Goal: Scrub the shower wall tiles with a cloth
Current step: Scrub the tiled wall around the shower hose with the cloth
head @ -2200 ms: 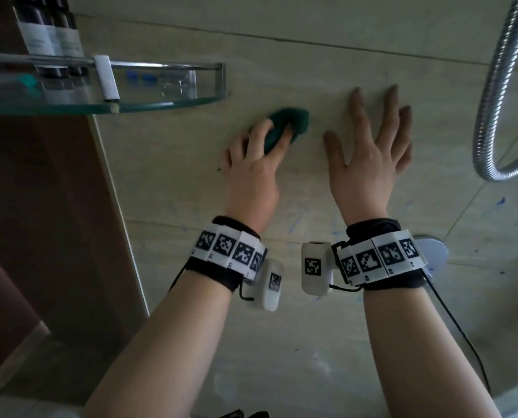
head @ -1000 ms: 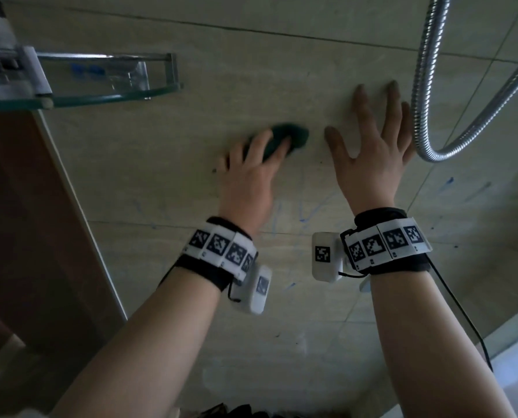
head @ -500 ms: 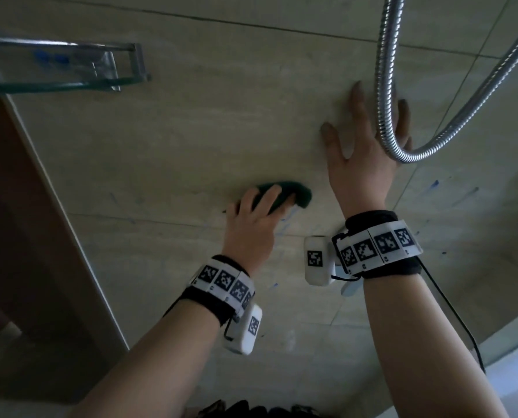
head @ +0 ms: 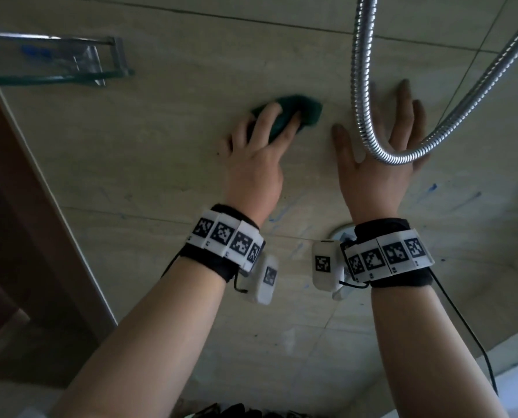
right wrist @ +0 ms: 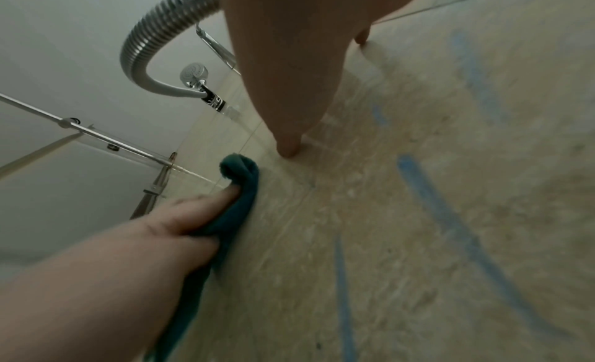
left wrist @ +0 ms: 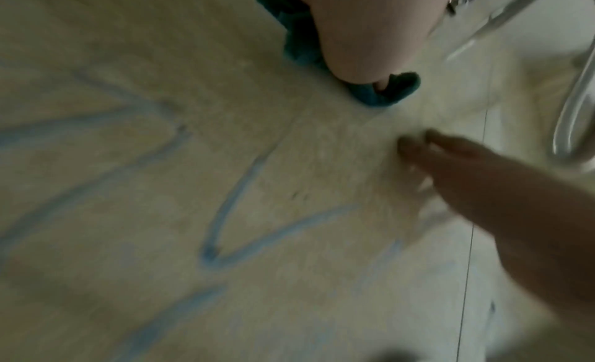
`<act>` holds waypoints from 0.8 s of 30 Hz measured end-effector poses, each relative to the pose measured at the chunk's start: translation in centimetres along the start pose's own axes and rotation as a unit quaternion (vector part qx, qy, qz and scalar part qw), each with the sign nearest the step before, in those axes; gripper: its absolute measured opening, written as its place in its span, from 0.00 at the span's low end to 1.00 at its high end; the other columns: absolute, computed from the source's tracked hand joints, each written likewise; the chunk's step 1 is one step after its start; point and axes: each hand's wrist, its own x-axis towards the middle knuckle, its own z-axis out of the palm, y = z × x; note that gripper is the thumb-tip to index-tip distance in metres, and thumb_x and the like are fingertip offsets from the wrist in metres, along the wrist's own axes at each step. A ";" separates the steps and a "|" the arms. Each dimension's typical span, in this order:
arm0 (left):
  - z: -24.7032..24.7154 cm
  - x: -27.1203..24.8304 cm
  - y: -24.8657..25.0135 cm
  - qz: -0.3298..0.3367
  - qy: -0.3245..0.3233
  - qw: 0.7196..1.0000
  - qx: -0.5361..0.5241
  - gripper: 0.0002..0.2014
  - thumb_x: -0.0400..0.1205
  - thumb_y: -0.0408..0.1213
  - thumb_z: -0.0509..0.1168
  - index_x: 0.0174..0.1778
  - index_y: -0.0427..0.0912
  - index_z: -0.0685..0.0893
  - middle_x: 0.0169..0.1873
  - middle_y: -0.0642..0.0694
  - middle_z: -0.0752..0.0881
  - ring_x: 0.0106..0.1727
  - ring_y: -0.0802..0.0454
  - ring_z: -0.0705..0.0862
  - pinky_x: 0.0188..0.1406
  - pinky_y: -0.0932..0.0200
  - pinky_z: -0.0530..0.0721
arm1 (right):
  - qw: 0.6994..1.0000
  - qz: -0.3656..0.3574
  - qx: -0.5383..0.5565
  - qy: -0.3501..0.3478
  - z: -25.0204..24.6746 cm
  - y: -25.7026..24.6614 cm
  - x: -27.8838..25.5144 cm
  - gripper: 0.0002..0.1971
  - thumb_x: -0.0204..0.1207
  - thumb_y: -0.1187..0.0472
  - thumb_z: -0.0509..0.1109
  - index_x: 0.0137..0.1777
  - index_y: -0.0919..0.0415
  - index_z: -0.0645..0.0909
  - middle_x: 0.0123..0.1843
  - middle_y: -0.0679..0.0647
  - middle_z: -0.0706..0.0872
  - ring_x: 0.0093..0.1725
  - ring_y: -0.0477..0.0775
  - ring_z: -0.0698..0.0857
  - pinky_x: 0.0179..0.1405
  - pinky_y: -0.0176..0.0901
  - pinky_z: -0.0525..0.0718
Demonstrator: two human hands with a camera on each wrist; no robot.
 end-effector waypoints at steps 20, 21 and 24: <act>1.7 -1.0 3.8 0.013 -0.020 0.999 -0.045 0.29 0.74 0.26 0.51 0.67 0.49 0.84 0.69 0.43 0.79 0.62 0.40 0.67 0.55 0.38 0.77 | 0.999 -0.004 -0.036 0.007 -0.5 3.6 -0.4 0.30 0.80 0.36 0.59 0.81 0.43 0.65 0.84 0.54 0.60 0.82 0.64 0.59 0.77 0.57 0.54; 2.3 -2.4 3.8 0.027 -0.028 0.999 -0.039 0.30 0.73 0.27 0.51 0.67 0.50 0.84 0.68 0.43 0.78 0.61 0.40 0.67 0.53 0.39 0.78 | 0.999 -0.002 -0.035 0.004 -0.6 3.7 -0.4 0.30 0.80 0.36 0.60 0.81 0.42 0.64 0.84 0.54 0.59 0.82 0.64 0.58 0.77 0.57 0.54; 3.6 -7.2 3.7 0.067 -0.065 0.996 0.002 0.32 0.65 0.26 0.60 0.64 0.52 0.86 0.67 0.48 0.70 0.59 0.41 0.68 0.49 0.42 0.79 | 0.999 -0.005 -0.040 -0.009 -0.8 4.1 -0.5 0.30 0.80 0.37 0.58 0.82 0.41 0.61 0.85 0.53 0.58 0.83 0.63 0.55 0.78 0.56 0.51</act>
